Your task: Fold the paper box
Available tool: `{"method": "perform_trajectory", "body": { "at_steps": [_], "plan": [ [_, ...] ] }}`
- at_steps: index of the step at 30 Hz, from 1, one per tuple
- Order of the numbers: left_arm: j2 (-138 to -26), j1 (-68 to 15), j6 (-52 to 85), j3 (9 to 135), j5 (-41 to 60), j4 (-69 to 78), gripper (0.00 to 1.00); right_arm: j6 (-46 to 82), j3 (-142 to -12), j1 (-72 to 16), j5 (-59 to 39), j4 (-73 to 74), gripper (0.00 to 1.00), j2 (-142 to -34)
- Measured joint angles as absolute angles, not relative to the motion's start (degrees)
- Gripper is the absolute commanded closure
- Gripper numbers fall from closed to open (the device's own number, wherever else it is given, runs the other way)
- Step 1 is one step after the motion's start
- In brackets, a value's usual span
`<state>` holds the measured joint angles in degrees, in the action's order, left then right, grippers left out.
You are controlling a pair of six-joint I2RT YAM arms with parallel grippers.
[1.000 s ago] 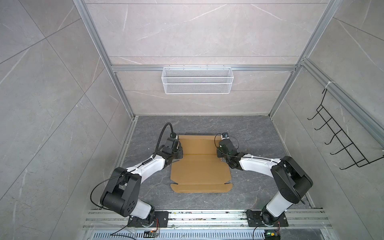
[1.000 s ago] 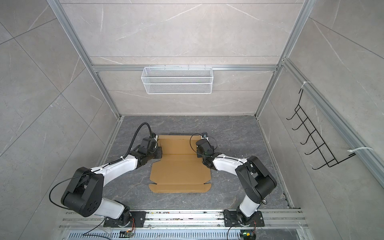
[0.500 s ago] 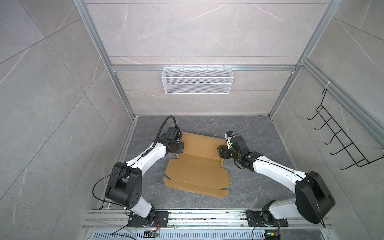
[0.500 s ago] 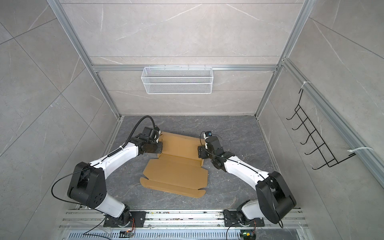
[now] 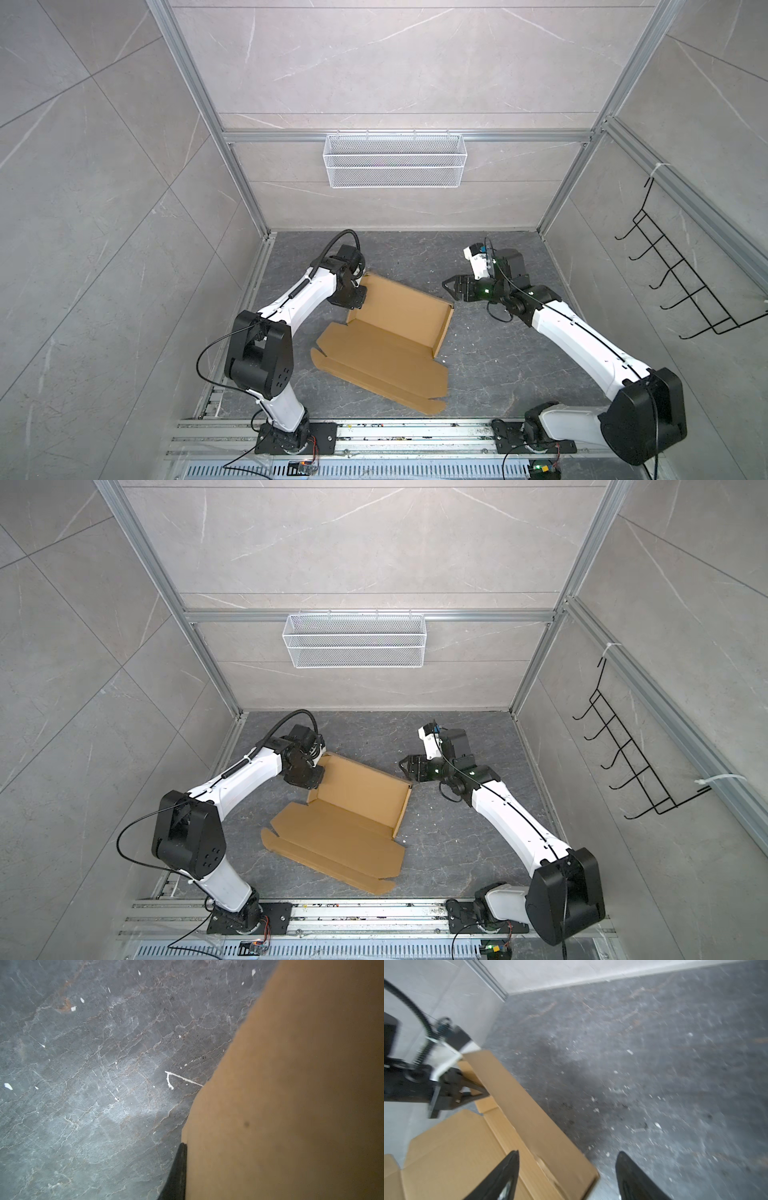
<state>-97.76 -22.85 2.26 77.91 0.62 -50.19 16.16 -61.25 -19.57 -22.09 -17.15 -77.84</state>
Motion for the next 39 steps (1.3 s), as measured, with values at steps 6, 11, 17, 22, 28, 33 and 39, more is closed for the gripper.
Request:
{"method": "perform_trajectory", "body": {
  "at_steps": [6,11,17,22,28,33,39],
  "plan": [
    [-103.0,-22.9,0.8,83.0,0.6,-54.8,1.0,20.6,-61.4,-19.6,-27.4,-16.7,0.33,-83.7],
    [-108.2,-23.1,0.3,87.3,0.2,-56.7,0.98,24.4,-56.9,-19.6,-30.0,-15.4,0.34,-84.3],
    [-114.1,-24.7,-0.3,93.1,-1.7,-58.7,0.92,26.8,-53.6,-19.6,-31.2,-12.4,0.34,-87.0],
    [-119.6,-26.5,-0.4,99.3,-4.4,-61.3,0.89,27.3,-52.4,-19.4,-31.1,-10.4,0.35,-88.5],
    [-123.7,-27.8,-1.2,103.7,-6.0,-62.8,0.83,27.9,-50.2,-19.4,-31.1,-8.4,0.35,-90.2],
    [-126.1,-28.4,-1.8,105.4,-6.0,-63.0,0.75,28.6,-49.8,-19.4,-31.1,-8.3,0.35,-91.8],
    [-127.5,-28.6,-2.4,106.7,-5.9,-64.0,0.67,28.5,-49.8,-19.4,-29.8,-9.2,0.35,-92.4]
  ]
}}
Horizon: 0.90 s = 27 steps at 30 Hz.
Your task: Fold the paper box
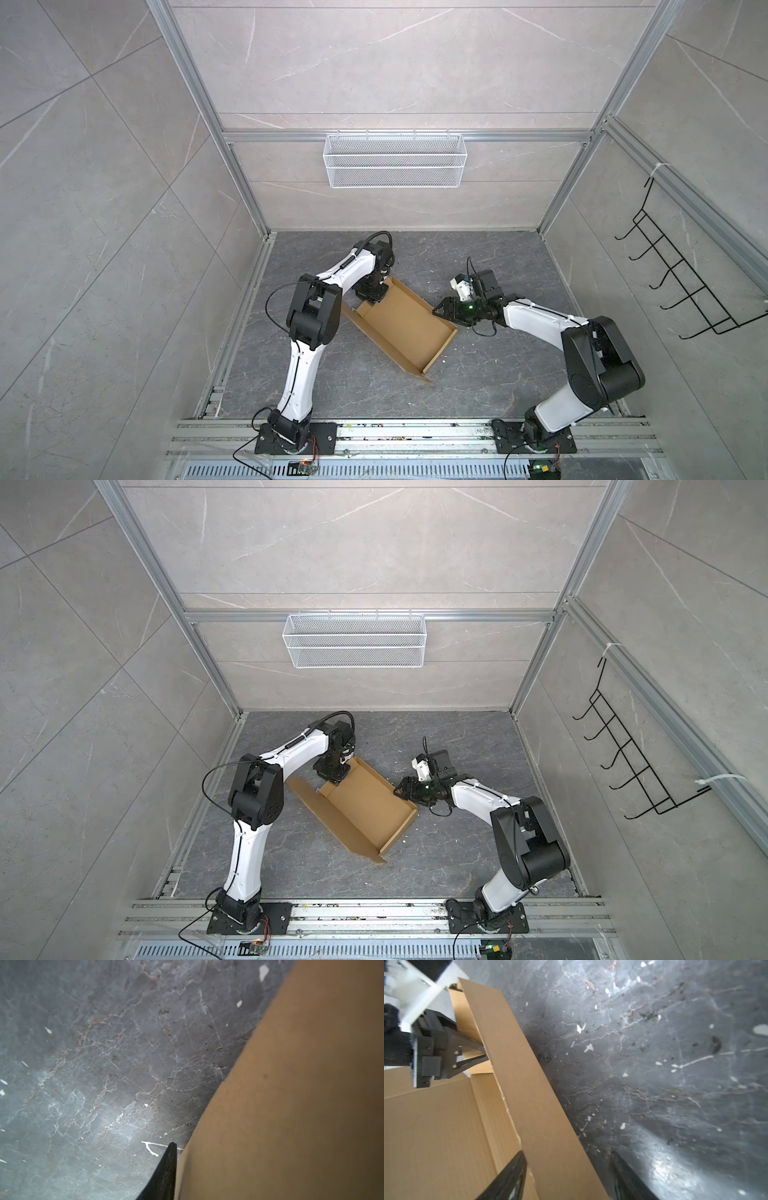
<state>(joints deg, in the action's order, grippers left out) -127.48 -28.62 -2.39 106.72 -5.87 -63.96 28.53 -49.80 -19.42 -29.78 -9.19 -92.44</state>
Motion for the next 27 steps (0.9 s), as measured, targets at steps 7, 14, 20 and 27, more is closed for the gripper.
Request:
{"method": "perform_trajectory", "body": {
  "at_steps": [7,14,20,27],
  "plan": [
    [-127.5,-28.7,-2.7,109.7,-5.2,-64.5,0.55,27.0,-49.8,-19.4,-27.0,-11.9,0.34,-93.1],
    [-127.5,-28.7,-2.7,110.0,-2.4,-64.6,0.52,22.8,-53.2,-19.4,-25.9,-15.7,0.33,-93.1],
    [-126.3,-28.7,-2.6,110.1,-0.9,-64.6,0.5,17.0,-61.9,-21.0,-23.8,-20.0,0.34,-95.6],
    [-120.8,-28.1,-2.4,111.3,0.1,-63.7,0.49,10.5,-73.5,-26.5,-17.4,-26.8,0.38,-104.8]
  ]
}}
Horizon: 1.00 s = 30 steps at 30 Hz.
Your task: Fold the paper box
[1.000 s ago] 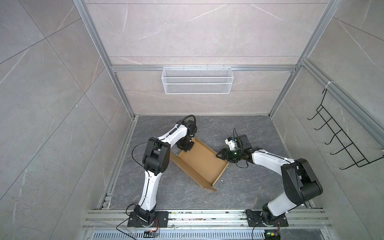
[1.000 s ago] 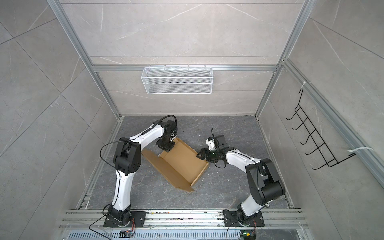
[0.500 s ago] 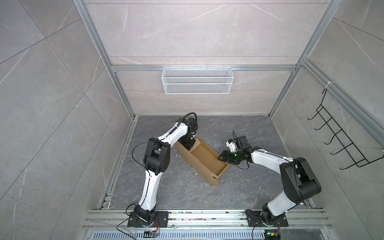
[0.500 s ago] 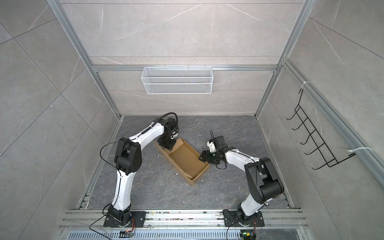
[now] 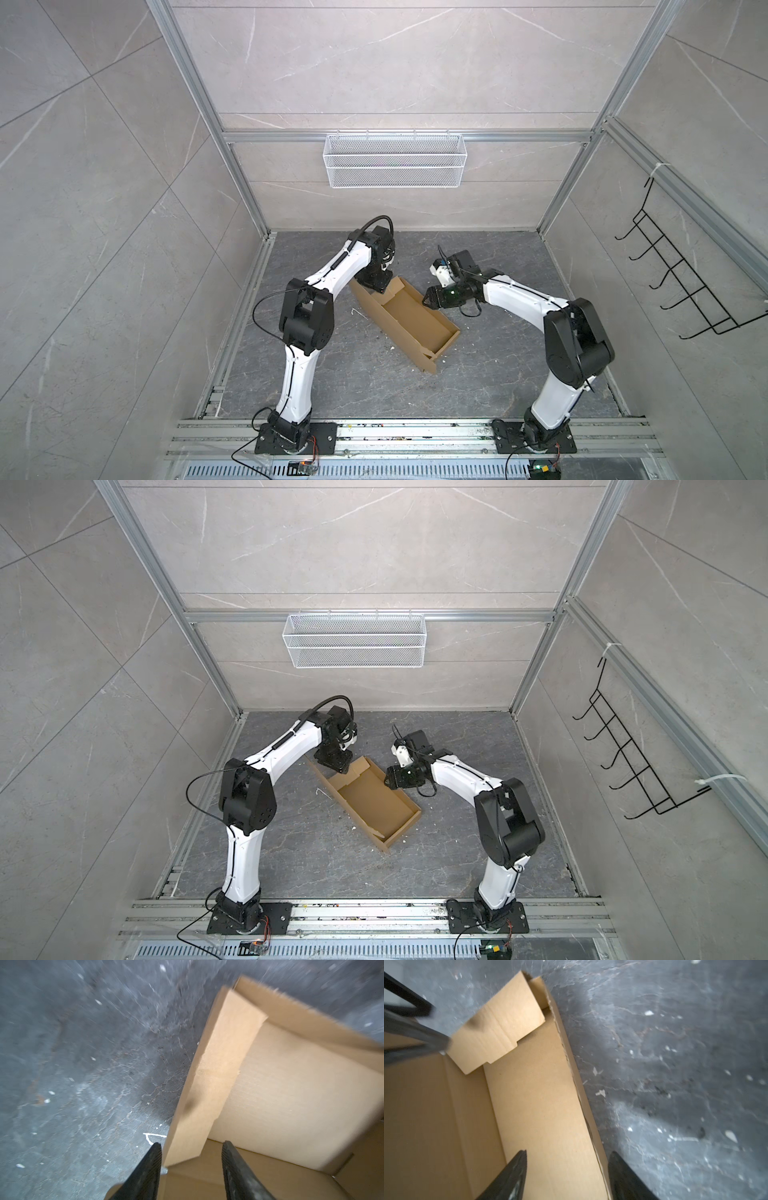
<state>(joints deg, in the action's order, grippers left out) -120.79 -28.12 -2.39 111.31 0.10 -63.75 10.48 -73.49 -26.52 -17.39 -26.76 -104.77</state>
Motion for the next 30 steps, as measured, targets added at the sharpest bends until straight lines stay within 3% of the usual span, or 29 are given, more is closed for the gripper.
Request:
{"method": "perform_trajectory", "body": {
  "at_steps": [10,21,30],
  "plan": [
    [-108.5,-25.4,-0.3,104.5,-1.9,-57.8,0.52,6.0,-84.7,-29.3,-11.7,-32.8,0.53,-114.8],
    [-96.5,-21.5,2.9,91.8,-8.1,-51.2,0.54,15.1,-84.2,-29.1,-9.6,-30.0,0.83,-116.0],
    [-90.3,-20.6,3.7,90.3,-8.4,-46.7,0.44,24.5,-75.9,-27.2,-10.7,-23.5,0.9,-111.3]
  ]
}}
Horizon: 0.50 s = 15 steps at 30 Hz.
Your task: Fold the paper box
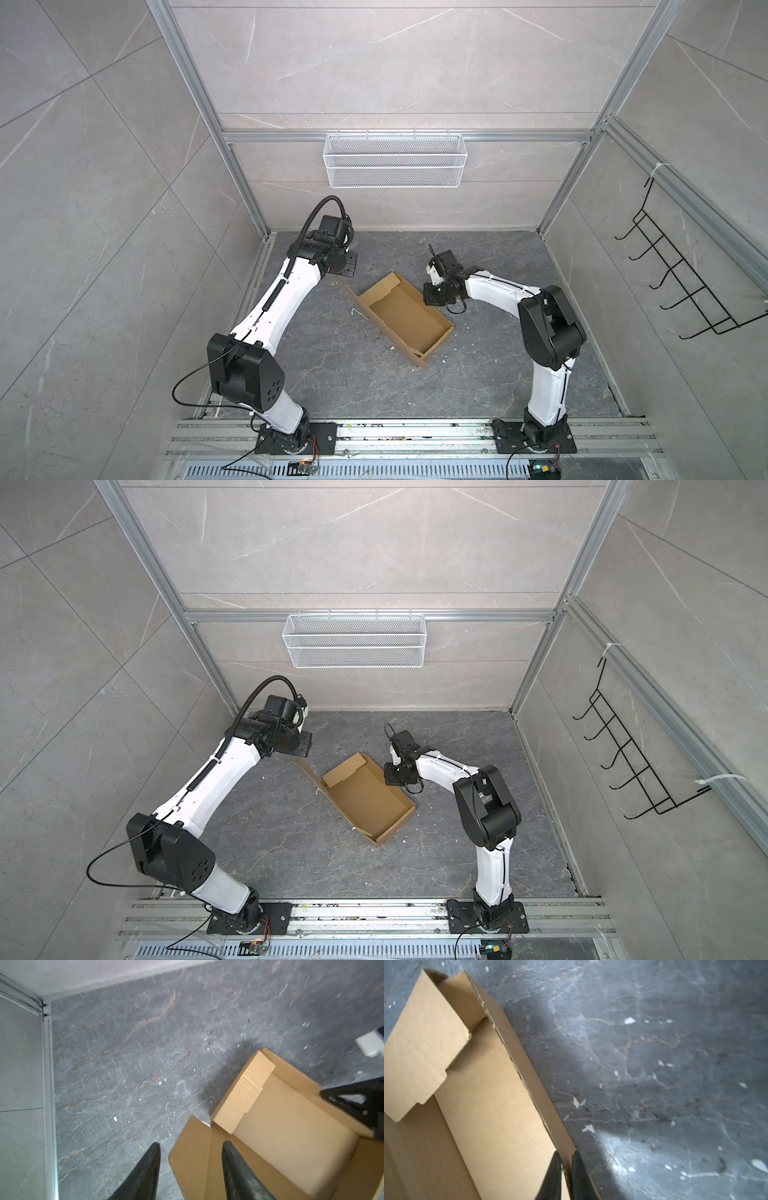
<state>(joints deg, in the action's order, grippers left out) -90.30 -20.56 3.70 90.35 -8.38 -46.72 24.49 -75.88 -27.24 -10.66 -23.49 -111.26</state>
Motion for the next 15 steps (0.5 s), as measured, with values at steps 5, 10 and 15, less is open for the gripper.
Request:
{"method": "perform_trajectory", "body": {
  "at_steps": [5,10,15],
  "plan": [
    [-88.7,-20.2,3.9,90.7,-9.1,-46.2,0.38,30.9,-67.5,-24.4,-10.6,-19.5,0.9,-105.8],
    [-85.9,-18.7,4.6,90.1,-8.9,-45.3,0.35,36.7,-60.9,-22.2,-10.5,-15.9,0.89,-101.3],
    [-82.5,-17.6,5.3,89.9,-7.6,-44.1,0.33,43.3,-54.6,-21.8,-10.1,-12.9,0.87,-97.7]
  ]
}}
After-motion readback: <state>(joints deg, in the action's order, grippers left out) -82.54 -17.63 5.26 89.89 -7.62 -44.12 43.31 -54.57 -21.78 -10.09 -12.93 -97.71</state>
